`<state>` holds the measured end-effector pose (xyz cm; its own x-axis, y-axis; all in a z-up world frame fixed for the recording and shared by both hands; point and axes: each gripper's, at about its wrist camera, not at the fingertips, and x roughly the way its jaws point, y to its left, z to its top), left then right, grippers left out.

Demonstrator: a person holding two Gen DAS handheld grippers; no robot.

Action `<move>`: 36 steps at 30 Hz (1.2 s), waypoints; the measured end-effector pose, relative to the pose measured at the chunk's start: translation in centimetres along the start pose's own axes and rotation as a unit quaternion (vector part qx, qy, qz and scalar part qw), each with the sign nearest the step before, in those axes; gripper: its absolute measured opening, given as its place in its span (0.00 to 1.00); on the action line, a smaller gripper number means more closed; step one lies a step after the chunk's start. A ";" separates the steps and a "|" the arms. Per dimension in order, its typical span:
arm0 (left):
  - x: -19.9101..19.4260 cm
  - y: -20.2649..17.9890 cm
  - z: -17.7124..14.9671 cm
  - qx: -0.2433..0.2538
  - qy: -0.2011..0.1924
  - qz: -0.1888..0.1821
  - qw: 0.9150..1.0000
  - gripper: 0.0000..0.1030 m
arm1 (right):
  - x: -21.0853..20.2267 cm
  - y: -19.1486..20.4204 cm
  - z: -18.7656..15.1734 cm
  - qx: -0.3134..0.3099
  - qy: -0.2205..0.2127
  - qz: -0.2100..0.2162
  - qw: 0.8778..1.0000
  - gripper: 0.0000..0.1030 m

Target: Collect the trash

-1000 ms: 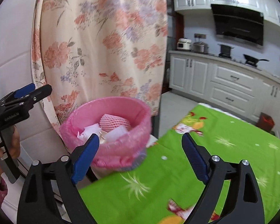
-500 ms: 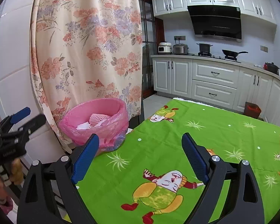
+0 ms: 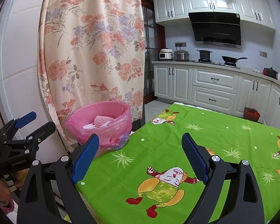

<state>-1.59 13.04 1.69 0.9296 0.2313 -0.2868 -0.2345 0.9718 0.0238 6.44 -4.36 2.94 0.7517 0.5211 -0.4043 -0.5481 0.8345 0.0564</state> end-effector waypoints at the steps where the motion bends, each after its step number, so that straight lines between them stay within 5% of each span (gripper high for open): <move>1: 0.0 0.0 -0.1 0.001 0.000 0.003 1.000 0.95 | 0.0 0.0 0.0 0.000 0.000 0.000 1.000 0.82; 36: 0.3 -0.1 -0.9 0.013 0.007 -0.001 1.000 0.95 | 0.1 0.6 -0.6 -0.002 -0.005 0.006 1.000 0.82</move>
<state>-1.52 12.99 0.73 0.9260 0.2286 -0.3006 -0.2246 0.9733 0.0482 5.97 -3.92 2.44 0.7487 0.5324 -0.3950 -0.5586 0.8275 0.0565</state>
